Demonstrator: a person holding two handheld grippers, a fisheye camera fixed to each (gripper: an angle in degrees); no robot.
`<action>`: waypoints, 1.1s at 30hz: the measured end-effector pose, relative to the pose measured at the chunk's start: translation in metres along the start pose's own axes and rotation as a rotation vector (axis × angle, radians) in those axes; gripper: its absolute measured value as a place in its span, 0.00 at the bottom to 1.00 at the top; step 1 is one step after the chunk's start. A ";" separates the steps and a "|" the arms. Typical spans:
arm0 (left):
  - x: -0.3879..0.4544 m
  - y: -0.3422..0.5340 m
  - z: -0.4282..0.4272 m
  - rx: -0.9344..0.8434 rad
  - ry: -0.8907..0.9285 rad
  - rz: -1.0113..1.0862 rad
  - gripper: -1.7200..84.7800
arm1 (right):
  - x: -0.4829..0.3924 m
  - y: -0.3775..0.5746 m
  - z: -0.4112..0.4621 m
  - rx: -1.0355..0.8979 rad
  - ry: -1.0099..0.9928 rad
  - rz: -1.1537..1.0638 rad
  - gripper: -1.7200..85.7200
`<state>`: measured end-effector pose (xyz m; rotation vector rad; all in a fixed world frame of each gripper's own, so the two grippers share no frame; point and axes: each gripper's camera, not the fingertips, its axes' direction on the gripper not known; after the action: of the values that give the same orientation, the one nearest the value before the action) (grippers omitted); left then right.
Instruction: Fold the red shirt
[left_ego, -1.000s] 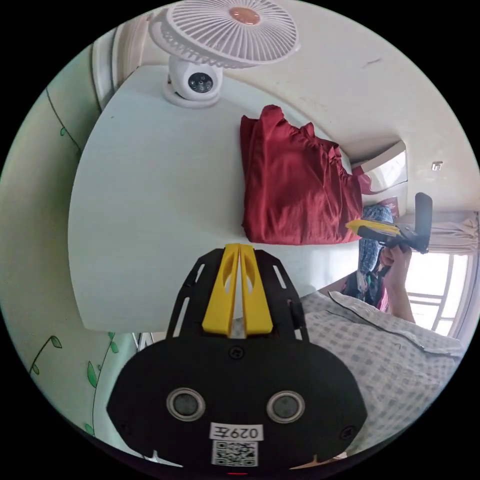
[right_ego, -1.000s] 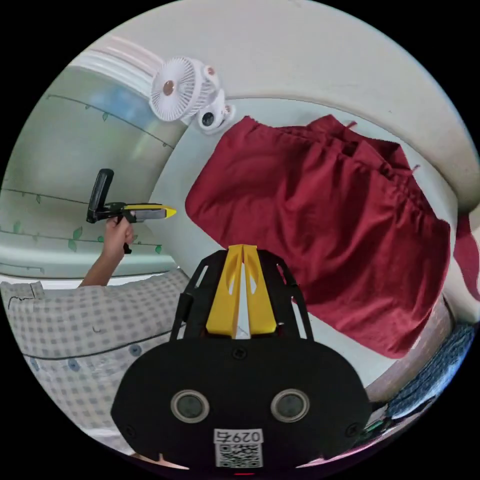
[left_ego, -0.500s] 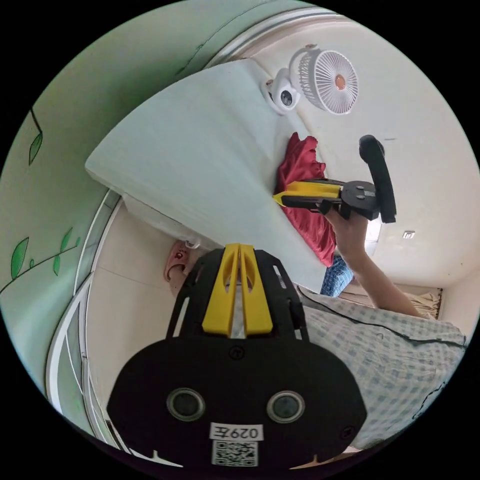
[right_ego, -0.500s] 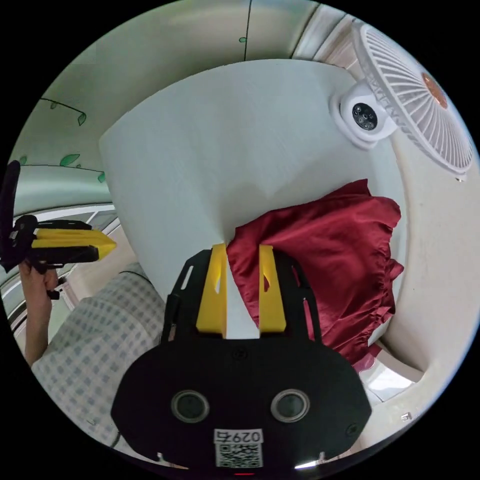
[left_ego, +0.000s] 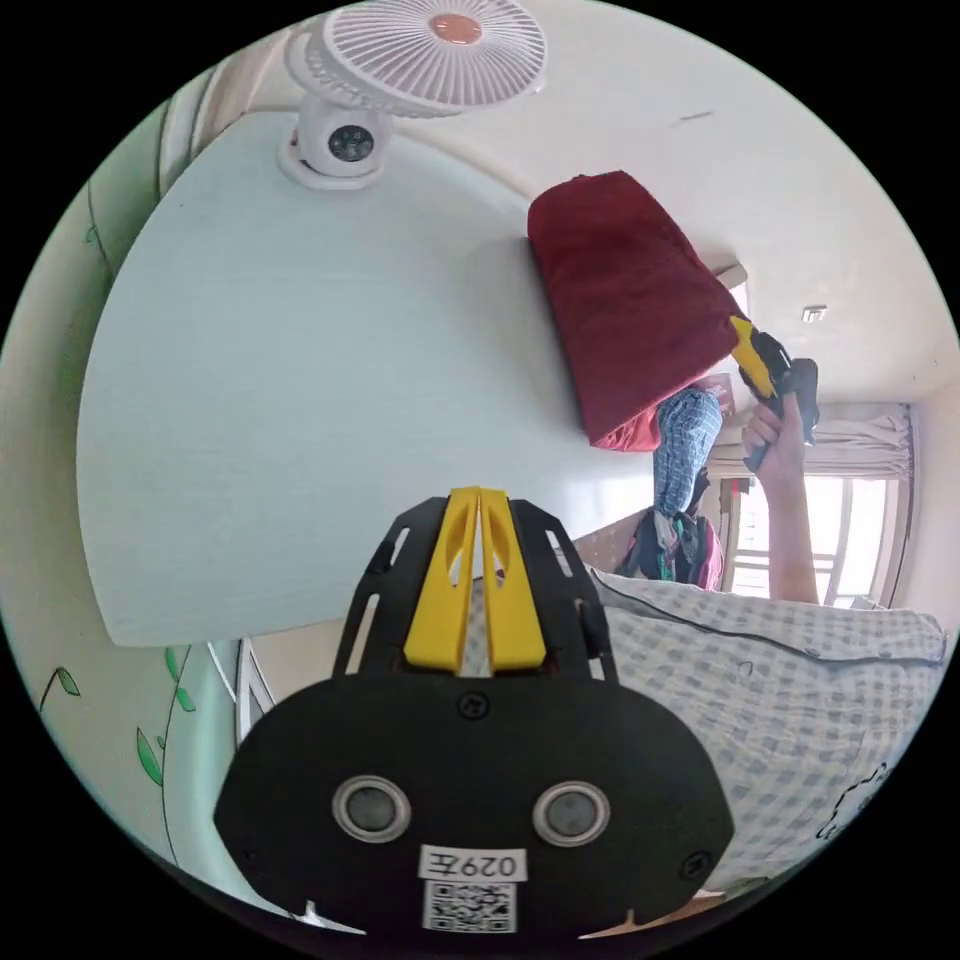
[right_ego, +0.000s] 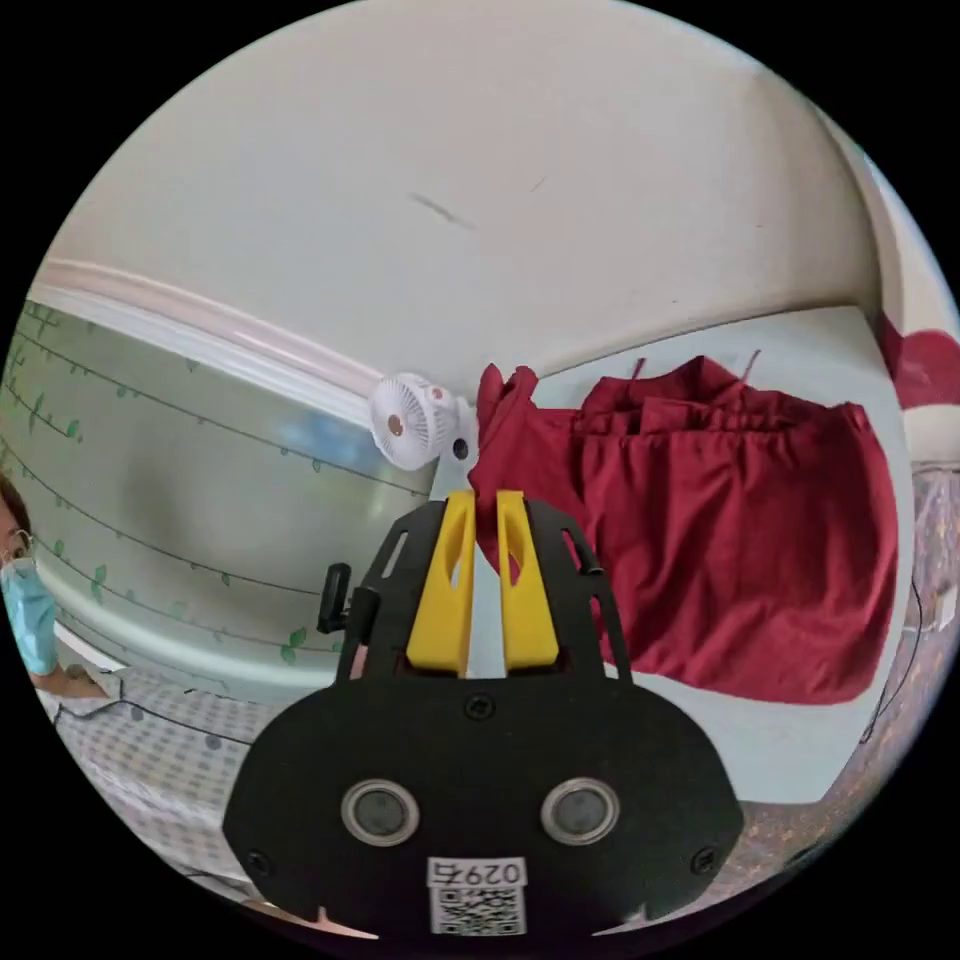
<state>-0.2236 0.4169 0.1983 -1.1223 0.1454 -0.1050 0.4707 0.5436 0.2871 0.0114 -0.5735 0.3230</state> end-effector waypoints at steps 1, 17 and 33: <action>0.008 -0.007 0.006 -0.012 0.004 0.017 0.01 | 0.019 0.007 -0.019 0.030 0.045 0.046 0.03; 0.273 -0.124 0.208 -0.373 -0.125 0.424 0.23 | 0.346 0.081 -0.163 -0.048 -0.159 0.565 0.03; 0.371 -0.145 0.300 -0.190 -0.437 0.433 0.06 | 0.416 0.086 -0.220 -0.126 0.049 0.500 0.02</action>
<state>0.1907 0.5628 0.4333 -1.2531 0.0046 0.5472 0.8903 0.7706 0.3179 -0.2646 -0.5424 0.7698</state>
